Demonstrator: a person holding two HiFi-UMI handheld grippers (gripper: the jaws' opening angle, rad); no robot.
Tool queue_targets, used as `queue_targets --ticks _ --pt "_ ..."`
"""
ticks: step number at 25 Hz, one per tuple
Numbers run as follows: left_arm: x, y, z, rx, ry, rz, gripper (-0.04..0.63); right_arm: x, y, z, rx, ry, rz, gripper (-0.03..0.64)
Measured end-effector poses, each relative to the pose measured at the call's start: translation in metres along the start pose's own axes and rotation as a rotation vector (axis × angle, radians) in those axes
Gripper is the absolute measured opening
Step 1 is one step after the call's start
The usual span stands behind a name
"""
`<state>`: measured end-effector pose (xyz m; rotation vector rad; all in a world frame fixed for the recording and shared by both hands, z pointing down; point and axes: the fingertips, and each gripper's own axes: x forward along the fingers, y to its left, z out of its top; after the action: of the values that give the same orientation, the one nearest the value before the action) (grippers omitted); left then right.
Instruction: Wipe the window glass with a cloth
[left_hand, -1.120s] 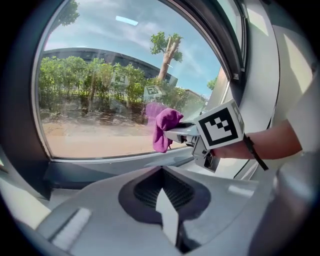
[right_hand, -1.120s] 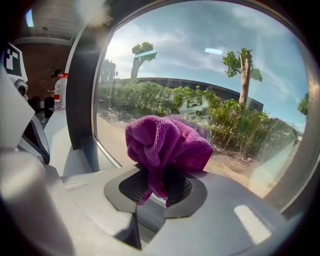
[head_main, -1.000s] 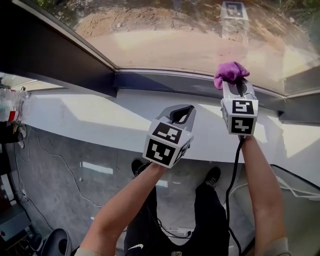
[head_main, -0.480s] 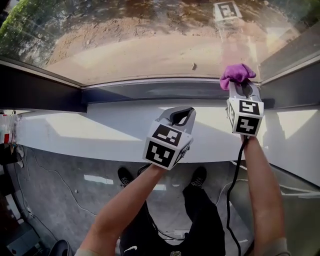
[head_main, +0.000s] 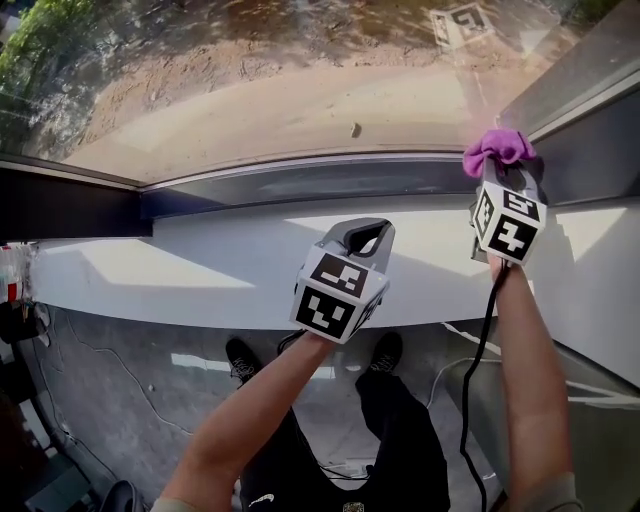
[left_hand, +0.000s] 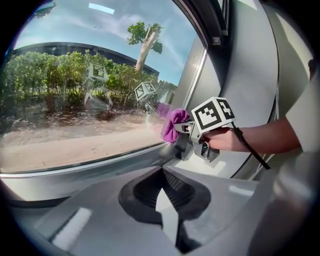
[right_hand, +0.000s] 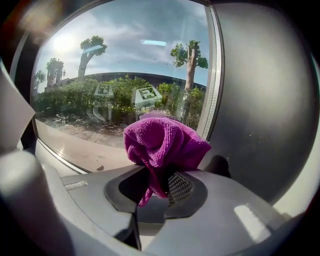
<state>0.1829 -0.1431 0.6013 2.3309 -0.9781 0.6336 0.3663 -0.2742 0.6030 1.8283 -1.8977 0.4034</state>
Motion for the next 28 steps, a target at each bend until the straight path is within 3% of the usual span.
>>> queue_targets --ticks 7,11,20,28 --pt "0.017 -0.023 -0.009 0.027 0.017 -0.025 0.000 0.010 -0.036 -0.030 0.123 0.087 -0.159 0.104" --pt "0.018 -0.021 -0.016 0.016 0.015 -0.016 0.000 0.022 -0.043 -0.047 0.153 0.146 -0.195 0.104" --pt "0.009 -0.001 -0.028 -0.024 -0.003 0.025 0.000 0.039 -0.036 -0.068 0.115 0.213 -0.188 0.104" --pt "-0.014 0.020 -0.037 -0.050 -0.008 0.033 0.000 0.032 0.024 -0.052 0.052 0.162 -0.071 0.104"
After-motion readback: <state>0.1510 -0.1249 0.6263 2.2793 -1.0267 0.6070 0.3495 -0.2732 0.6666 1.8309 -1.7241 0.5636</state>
